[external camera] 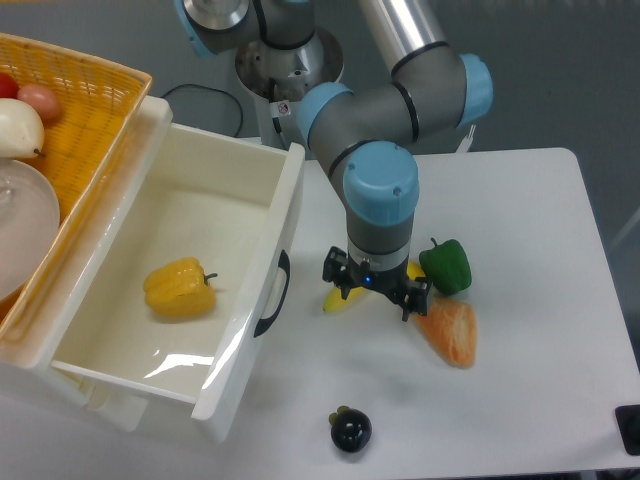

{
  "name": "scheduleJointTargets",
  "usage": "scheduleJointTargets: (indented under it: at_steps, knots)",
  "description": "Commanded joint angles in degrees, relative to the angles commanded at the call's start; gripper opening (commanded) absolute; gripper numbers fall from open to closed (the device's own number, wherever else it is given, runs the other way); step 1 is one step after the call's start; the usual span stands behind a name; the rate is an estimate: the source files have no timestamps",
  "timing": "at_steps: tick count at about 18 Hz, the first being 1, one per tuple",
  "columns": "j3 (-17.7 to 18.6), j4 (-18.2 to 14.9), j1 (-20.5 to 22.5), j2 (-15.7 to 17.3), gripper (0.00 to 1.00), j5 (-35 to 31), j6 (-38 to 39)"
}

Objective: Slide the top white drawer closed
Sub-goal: 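Move the gripper toward the front face of the open white drawer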

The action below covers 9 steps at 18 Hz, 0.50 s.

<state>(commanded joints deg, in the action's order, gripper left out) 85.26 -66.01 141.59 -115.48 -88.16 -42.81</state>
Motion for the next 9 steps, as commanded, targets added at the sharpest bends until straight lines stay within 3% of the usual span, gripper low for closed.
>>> scheduleJointTargets:
  at_steps: [9]
  knots:
    - [-0.27,-0.17,0.17,-2.55,1.00,6.42,3.00]
